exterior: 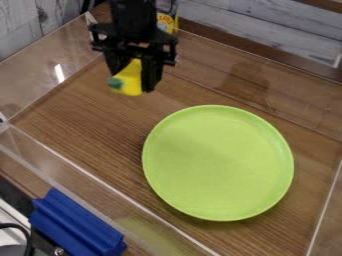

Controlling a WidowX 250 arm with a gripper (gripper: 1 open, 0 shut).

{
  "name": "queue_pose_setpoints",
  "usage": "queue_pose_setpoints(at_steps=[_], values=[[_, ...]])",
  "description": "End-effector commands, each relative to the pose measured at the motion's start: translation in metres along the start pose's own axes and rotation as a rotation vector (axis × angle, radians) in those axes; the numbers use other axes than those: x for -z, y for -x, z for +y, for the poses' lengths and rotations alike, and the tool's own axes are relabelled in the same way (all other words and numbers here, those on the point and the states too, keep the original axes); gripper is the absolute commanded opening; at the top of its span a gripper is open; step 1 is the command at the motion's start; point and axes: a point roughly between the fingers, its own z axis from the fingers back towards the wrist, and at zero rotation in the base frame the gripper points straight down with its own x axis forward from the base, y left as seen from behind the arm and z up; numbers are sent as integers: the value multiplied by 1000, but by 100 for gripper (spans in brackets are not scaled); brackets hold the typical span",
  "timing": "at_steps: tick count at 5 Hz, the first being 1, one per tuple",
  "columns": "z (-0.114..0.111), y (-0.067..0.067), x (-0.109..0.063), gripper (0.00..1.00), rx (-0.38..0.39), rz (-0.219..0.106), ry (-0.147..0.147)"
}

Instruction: Remove the banana from inside the green plate and put it on the table

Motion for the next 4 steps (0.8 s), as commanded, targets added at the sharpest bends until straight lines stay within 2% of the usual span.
queue_pose_setpoints(at_steps=[1,4], values=[[11,-8,6,0,16,-45,-19],[38,-22,48,0,51,-86,-31]])
